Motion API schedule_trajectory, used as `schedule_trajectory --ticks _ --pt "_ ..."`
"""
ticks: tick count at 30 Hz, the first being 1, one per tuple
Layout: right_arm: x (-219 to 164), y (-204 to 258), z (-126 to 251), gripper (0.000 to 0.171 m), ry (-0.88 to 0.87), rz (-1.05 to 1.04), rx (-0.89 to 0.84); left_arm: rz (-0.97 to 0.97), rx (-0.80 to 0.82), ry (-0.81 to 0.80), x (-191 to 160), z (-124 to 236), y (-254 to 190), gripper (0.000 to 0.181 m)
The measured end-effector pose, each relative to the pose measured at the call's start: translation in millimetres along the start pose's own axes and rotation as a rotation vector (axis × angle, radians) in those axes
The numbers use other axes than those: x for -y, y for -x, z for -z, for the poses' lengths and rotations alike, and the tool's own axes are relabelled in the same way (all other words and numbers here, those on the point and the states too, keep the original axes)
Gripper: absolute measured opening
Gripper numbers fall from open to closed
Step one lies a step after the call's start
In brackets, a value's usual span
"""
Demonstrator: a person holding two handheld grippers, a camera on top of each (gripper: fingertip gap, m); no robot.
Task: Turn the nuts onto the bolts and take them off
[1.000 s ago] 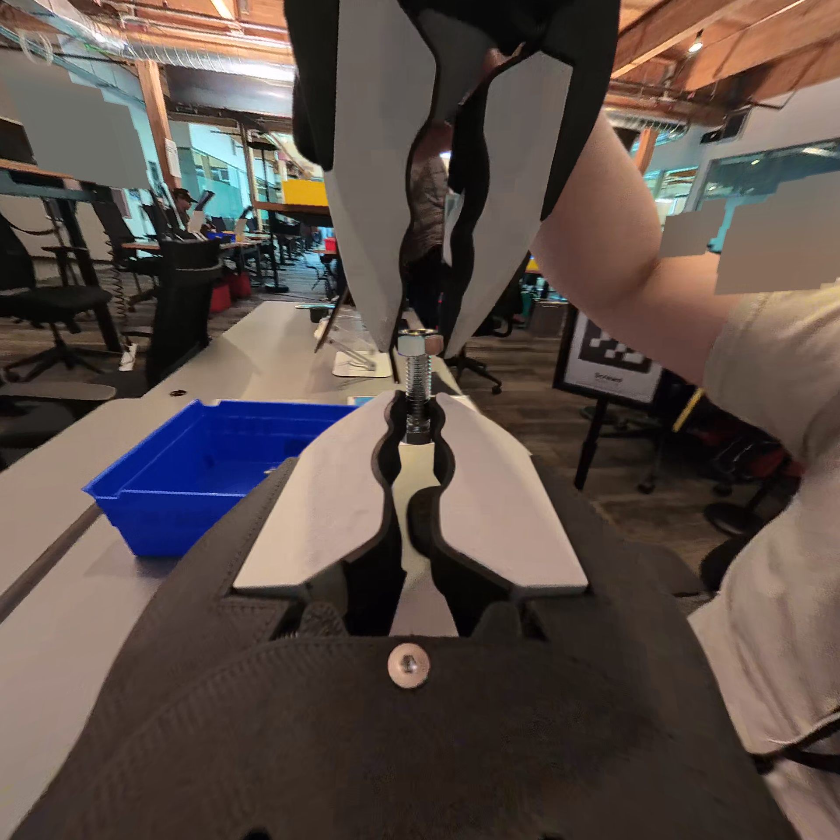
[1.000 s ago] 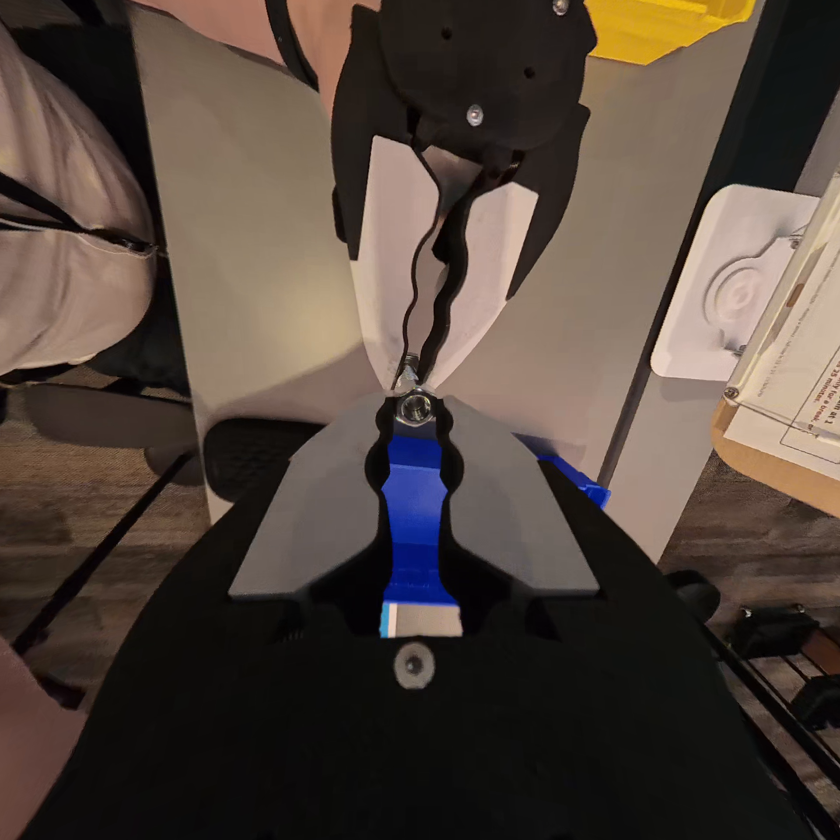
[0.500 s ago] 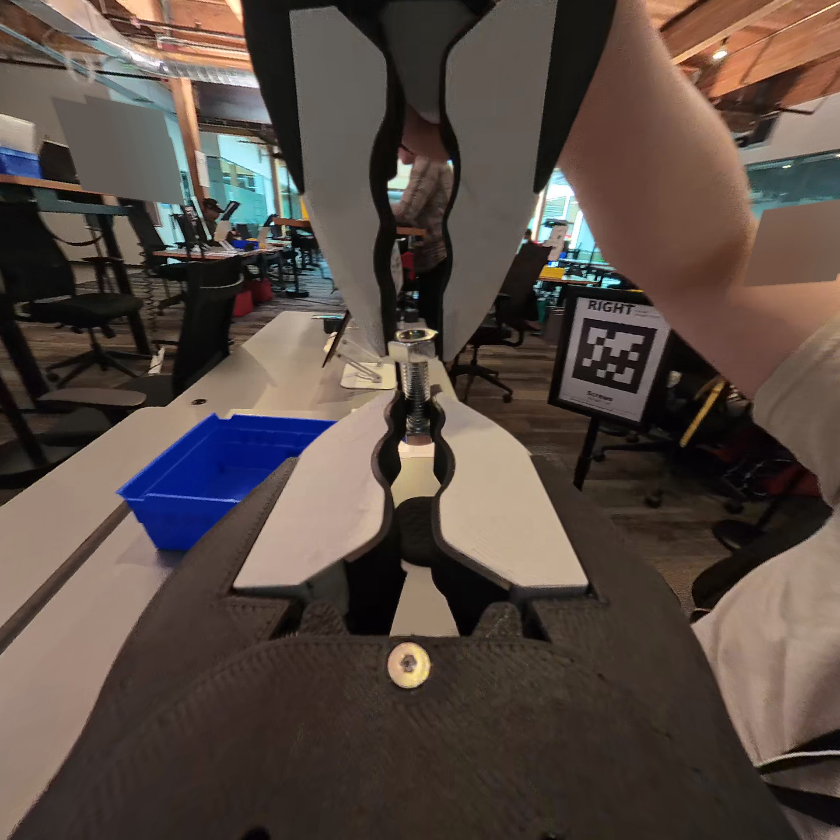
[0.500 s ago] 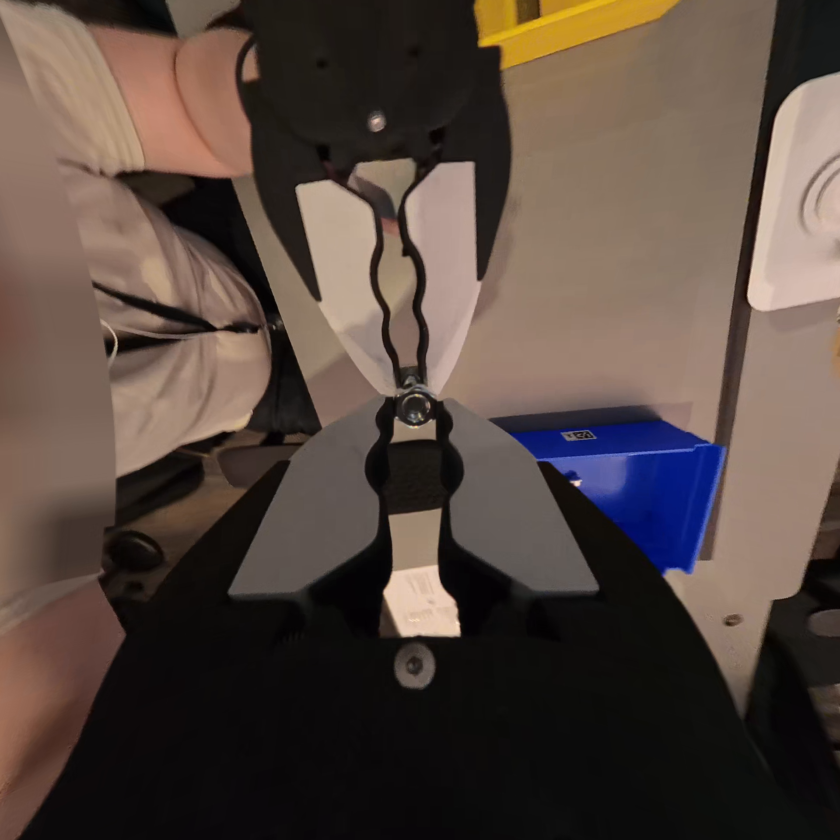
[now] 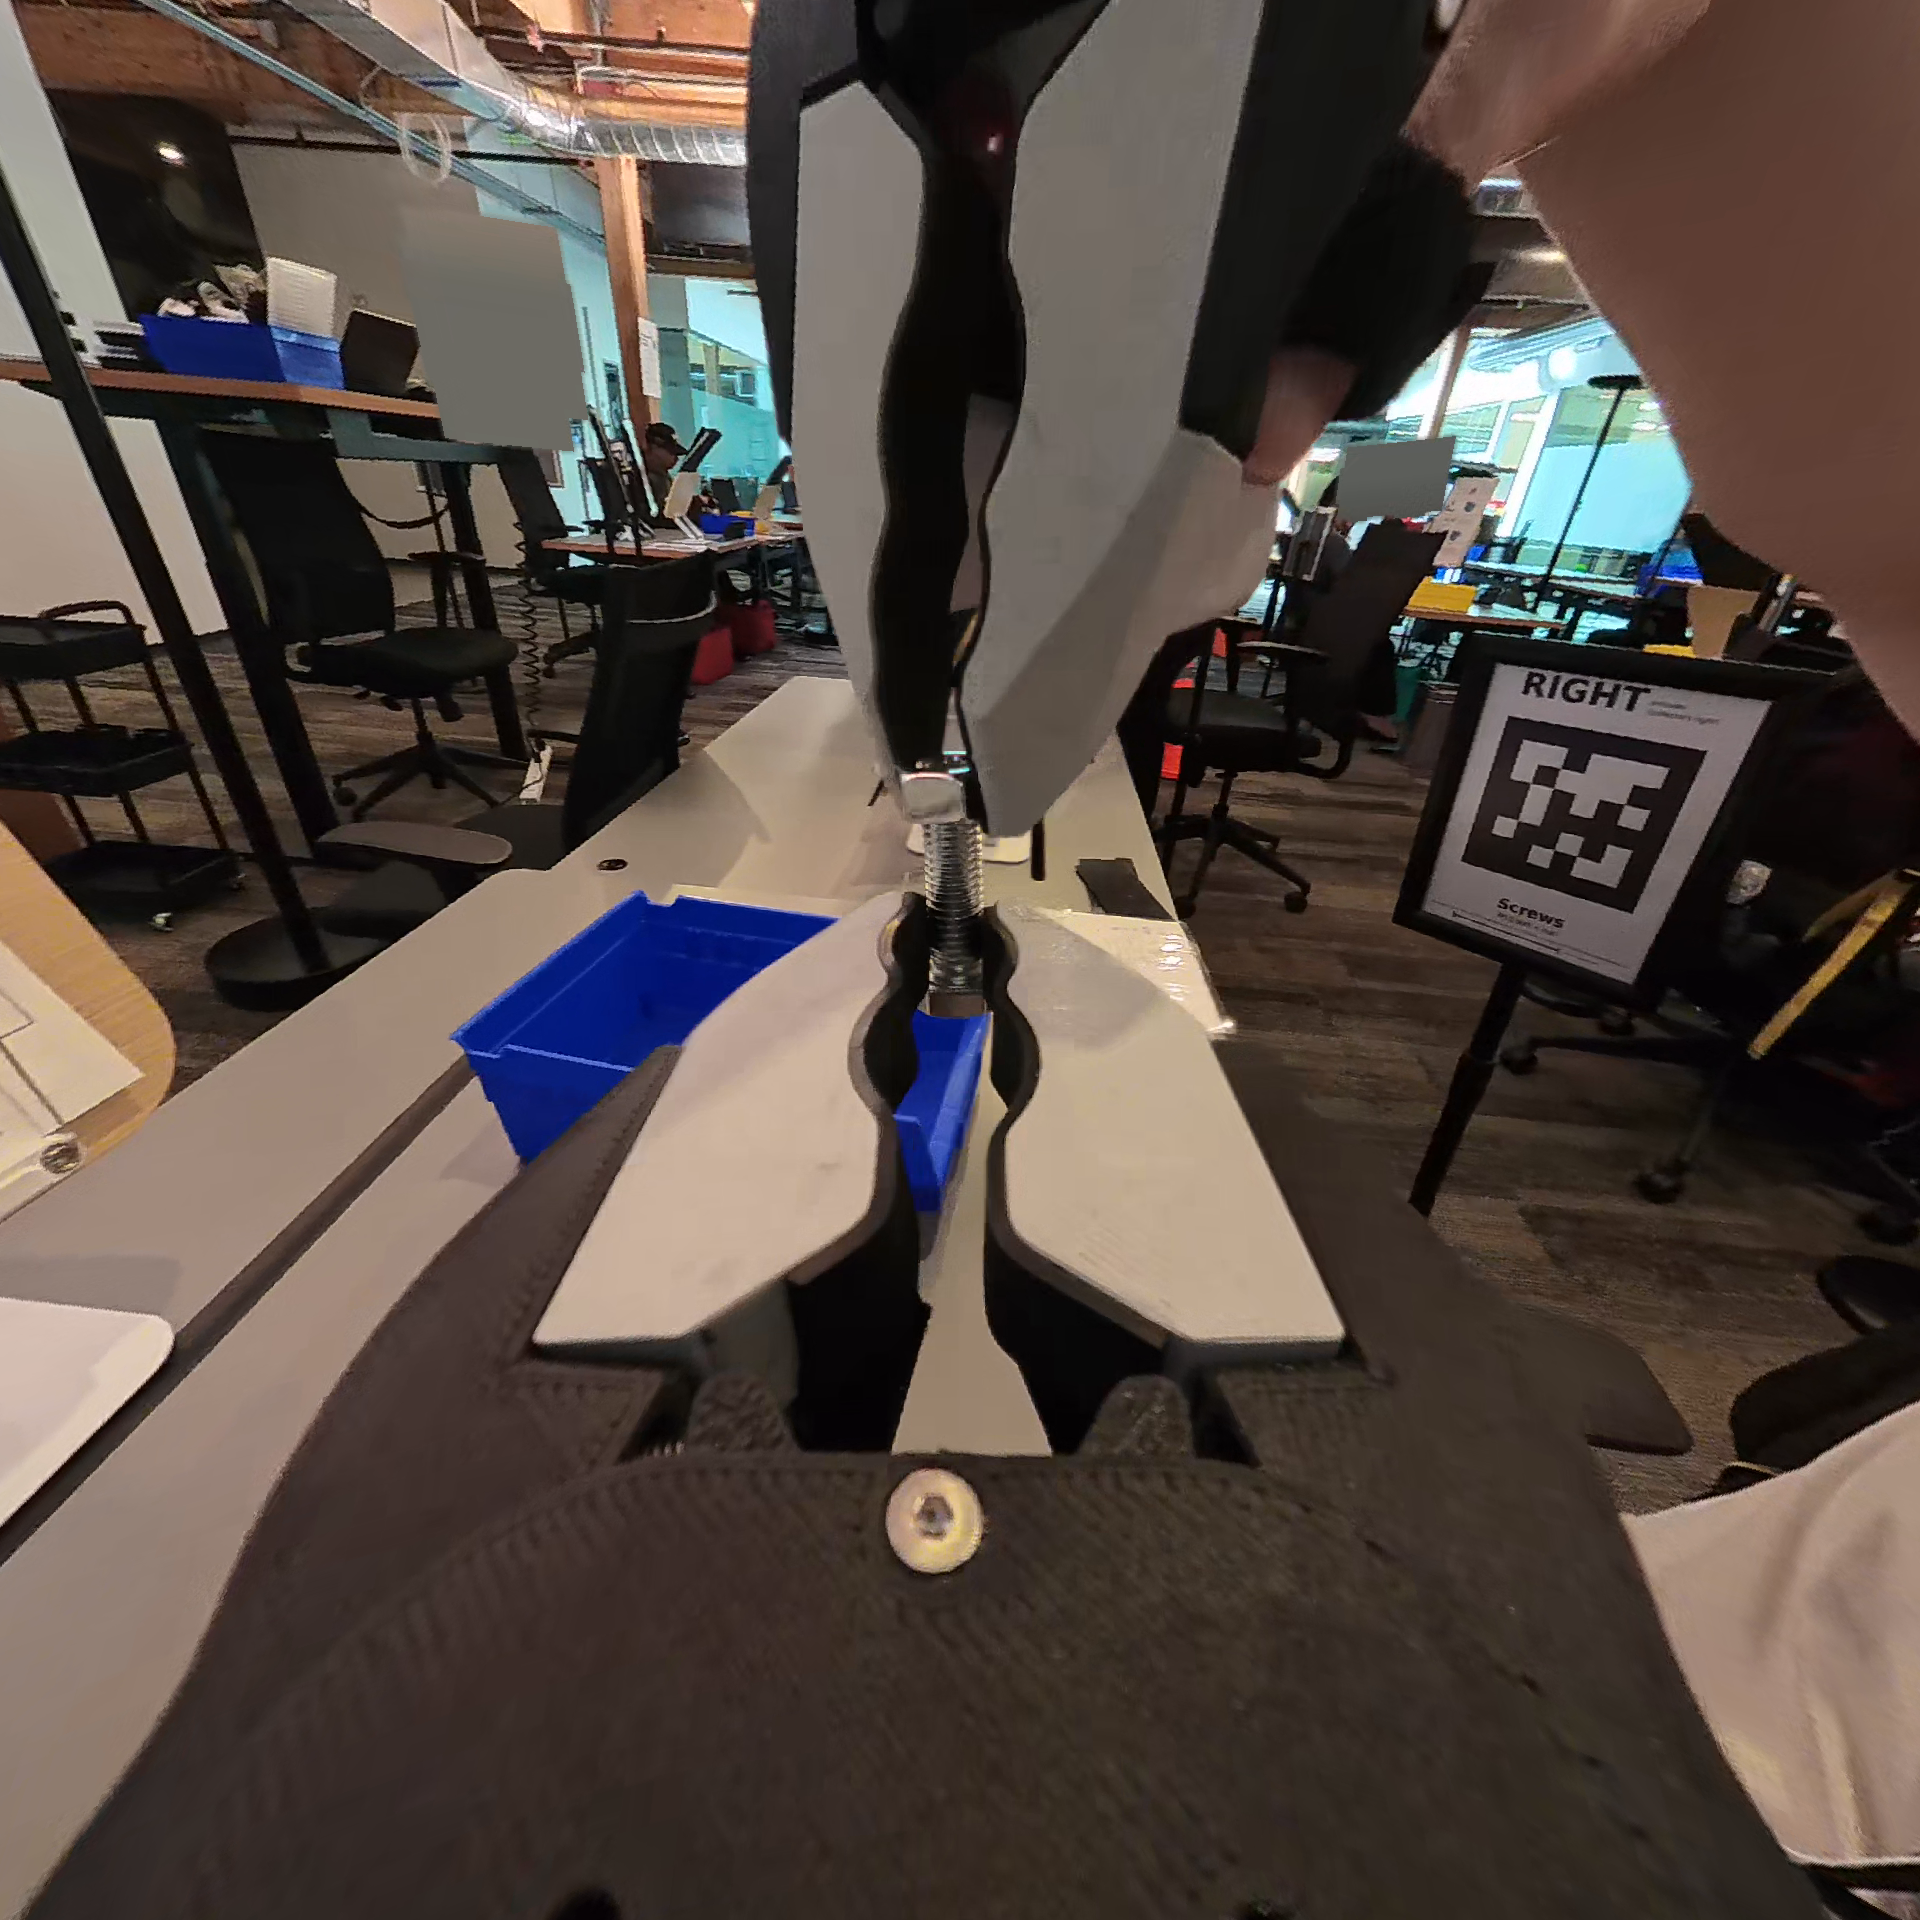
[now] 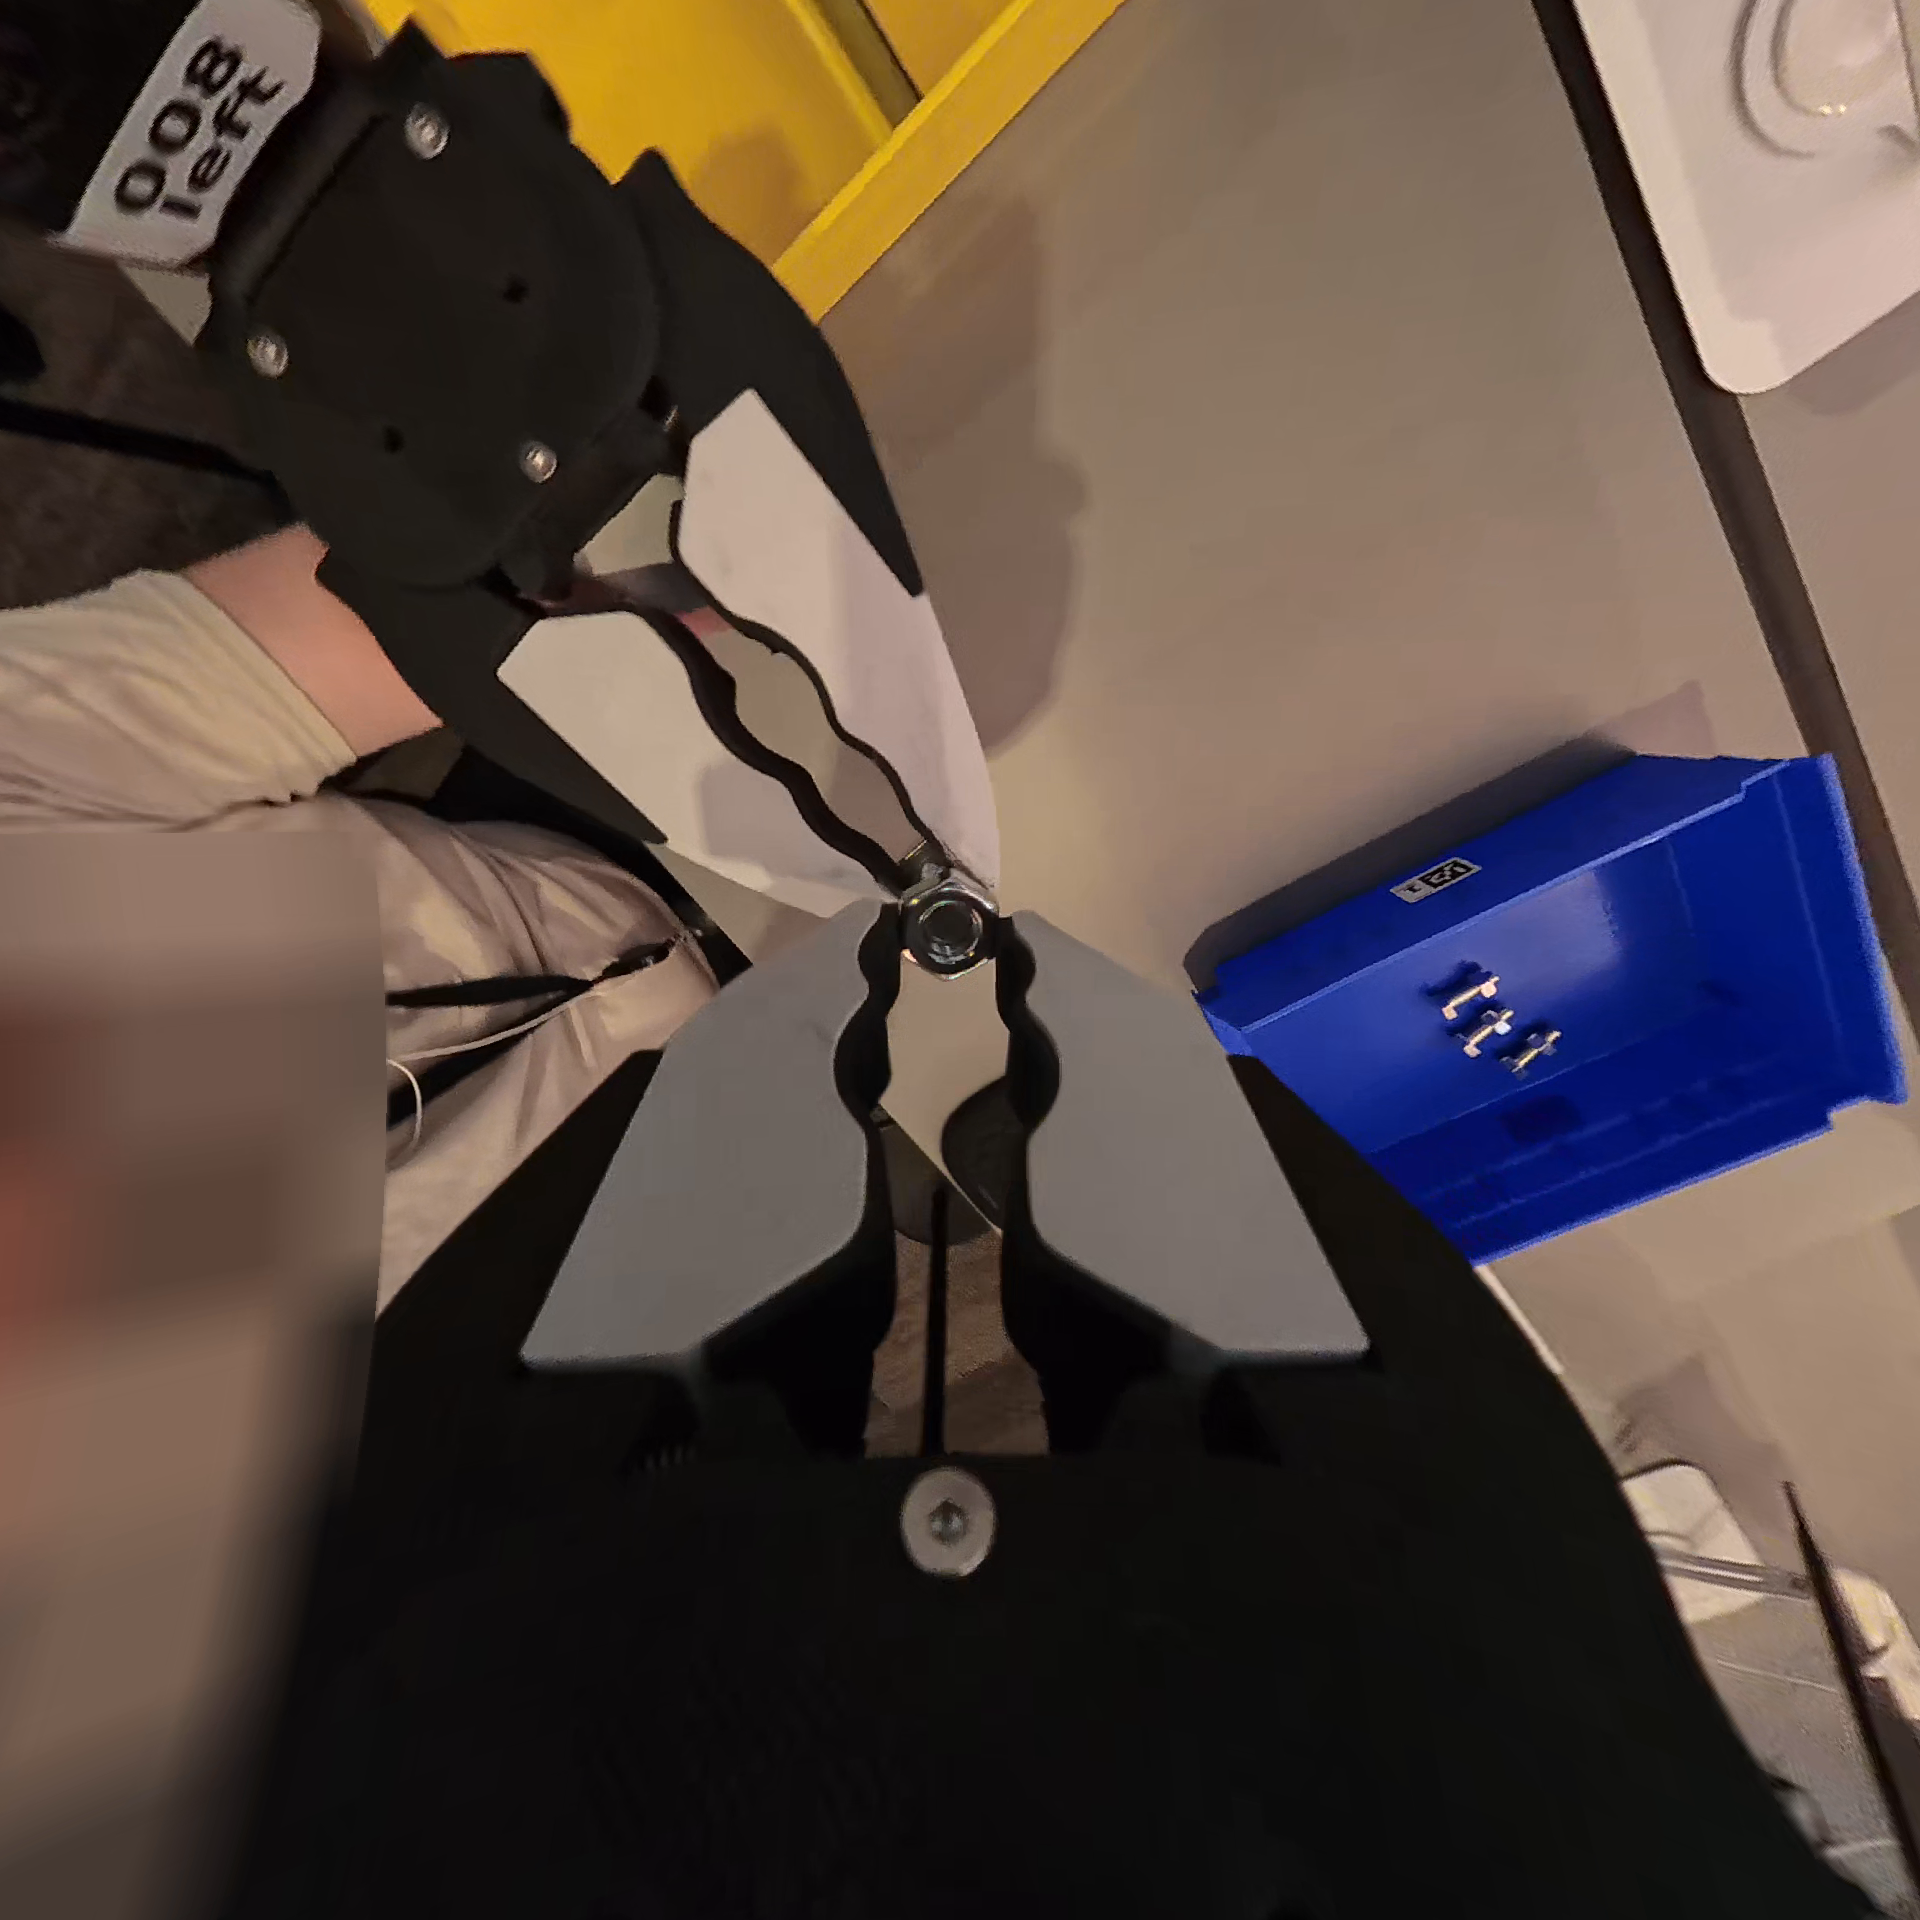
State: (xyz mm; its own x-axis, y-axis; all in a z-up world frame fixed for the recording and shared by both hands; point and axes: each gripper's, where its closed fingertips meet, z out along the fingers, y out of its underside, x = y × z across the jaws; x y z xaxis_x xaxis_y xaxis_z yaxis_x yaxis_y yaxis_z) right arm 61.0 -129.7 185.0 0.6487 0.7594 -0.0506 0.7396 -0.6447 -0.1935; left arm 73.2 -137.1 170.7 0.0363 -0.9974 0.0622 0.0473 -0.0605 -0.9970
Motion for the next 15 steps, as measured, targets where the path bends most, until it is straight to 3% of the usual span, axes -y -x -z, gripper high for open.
schedule_trajectory --ticks 15 --pt "-2.9 -6.4 -5.1 0.019 0.022 -0.112 -0.067 -0.061 0.082 0.052 -6.2 -2.7 7.0 0.010"
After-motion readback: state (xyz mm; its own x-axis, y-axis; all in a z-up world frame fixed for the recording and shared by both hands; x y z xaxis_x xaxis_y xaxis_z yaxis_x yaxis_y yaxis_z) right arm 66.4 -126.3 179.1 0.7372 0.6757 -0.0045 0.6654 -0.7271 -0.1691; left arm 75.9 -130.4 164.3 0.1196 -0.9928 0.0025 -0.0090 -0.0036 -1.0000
